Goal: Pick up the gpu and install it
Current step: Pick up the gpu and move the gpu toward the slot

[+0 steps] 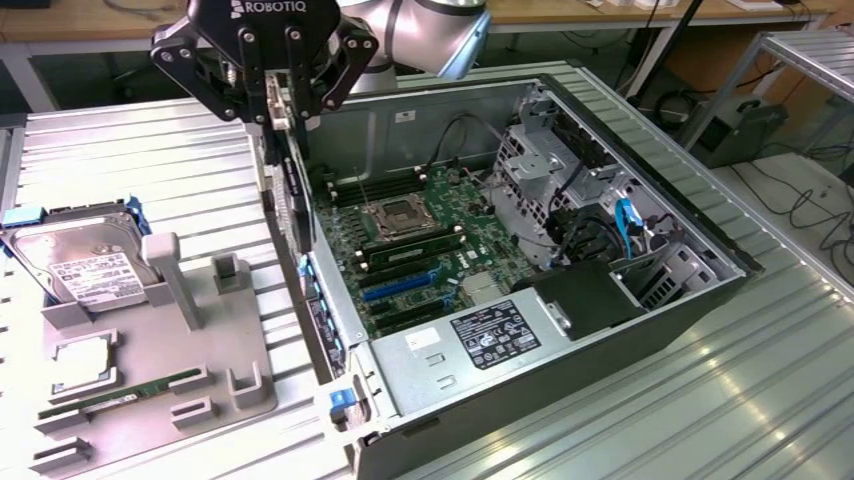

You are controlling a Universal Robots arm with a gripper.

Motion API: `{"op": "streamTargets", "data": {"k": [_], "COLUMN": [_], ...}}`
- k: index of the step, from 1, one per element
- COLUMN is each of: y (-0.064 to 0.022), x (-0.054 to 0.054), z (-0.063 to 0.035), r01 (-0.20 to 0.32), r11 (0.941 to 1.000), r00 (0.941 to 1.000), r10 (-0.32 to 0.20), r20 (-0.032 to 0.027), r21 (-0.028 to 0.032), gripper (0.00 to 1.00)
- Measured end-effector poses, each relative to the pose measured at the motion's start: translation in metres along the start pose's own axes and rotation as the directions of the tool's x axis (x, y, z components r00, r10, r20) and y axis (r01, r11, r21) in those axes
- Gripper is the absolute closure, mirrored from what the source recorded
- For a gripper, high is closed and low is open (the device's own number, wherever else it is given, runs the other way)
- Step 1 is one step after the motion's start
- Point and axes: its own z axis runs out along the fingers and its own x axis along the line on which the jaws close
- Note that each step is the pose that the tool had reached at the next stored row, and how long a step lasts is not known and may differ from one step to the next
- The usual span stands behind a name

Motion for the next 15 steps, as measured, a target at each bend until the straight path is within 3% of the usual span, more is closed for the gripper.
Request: {"op": "streamTargets", "data": {"k": [15], "y": [0.0007], "x": [-0.0099], "z": [0.0002], "r01": [0.000], "r11": [1.0000], "r00": [1.0000], "r10": [0.000], "r20": [0.0001], "r21": [0.0025], "gripper": [0.74]}}
